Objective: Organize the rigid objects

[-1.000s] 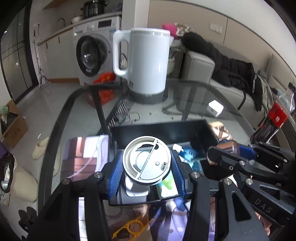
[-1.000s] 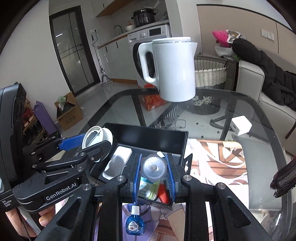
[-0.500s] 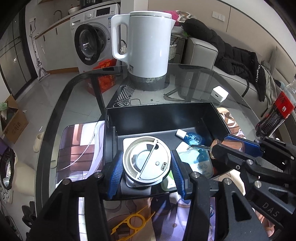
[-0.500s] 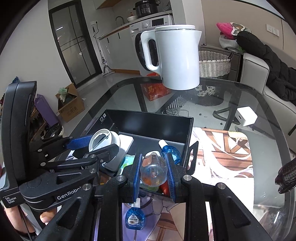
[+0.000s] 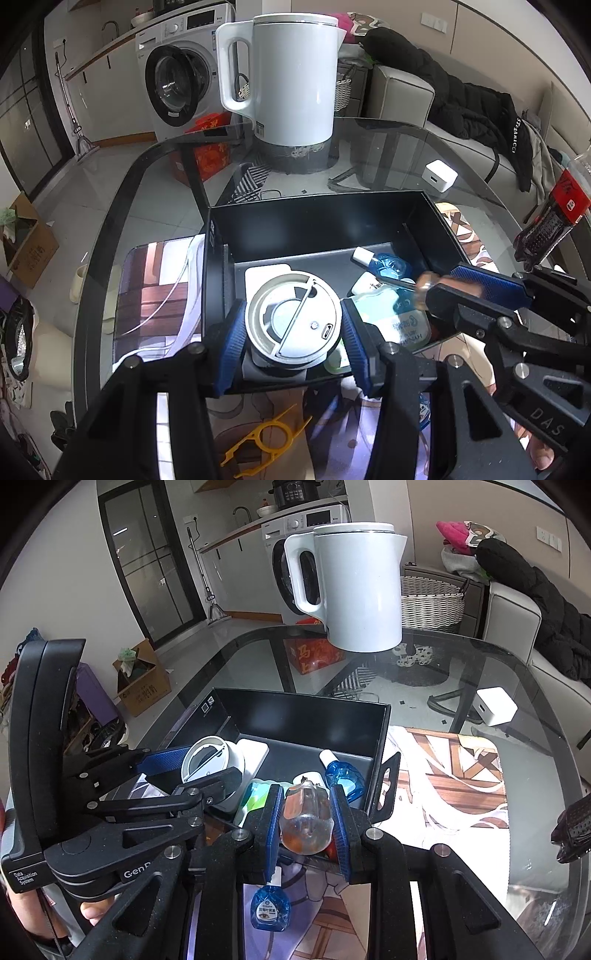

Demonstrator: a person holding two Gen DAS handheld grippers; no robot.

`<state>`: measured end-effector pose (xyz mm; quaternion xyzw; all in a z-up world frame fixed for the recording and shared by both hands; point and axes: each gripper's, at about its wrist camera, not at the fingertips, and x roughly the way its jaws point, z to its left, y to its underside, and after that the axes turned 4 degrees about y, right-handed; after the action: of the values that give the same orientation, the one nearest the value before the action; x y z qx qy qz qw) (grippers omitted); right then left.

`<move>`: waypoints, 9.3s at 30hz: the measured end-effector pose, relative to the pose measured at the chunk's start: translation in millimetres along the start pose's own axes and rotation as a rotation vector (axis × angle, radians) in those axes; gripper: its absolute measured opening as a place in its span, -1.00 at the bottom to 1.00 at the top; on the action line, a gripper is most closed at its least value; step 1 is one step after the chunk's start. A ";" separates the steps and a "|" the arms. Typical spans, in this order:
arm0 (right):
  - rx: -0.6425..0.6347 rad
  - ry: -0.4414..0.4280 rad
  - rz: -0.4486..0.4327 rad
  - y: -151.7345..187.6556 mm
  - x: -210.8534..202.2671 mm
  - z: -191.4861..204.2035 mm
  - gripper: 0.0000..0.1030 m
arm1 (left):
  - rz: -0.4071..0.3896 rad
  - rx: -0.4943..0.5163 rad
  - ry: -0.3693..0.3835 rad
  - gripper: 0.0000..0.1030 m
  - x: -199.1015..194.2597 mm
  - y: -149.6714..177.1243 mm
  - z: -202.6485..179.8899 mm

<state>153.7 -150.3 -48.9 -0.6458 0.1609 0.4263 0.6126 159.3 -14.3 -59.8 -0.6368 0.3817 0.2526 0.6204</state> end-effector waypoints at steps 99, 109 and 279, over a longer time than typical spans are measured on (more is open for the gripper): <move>-0.083 0.018 -0.551 15.7 -116.9 49.2 -0.40 | -0.579 0.005 0.093 -0.53 -130.0 6.3 5.7; -0.045 0.049 -0.461 -12.5 -76.1 39.0 -0.40 | -0.501 -0.056 0.053 -0.53 -87.9 -12.8 9.3; 0.042 0.143 -0.452 78.3 -103.2 13.6 0.94 | -0.578 0.020 -0.148 1.00 -114.5 84.6 -14.6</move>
<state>31.3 -185.6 -21.3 -0.6811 0.0643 0.2280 0.6929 23.0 -3.7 -17.7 -0.6930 0.1407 0.1075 0.6989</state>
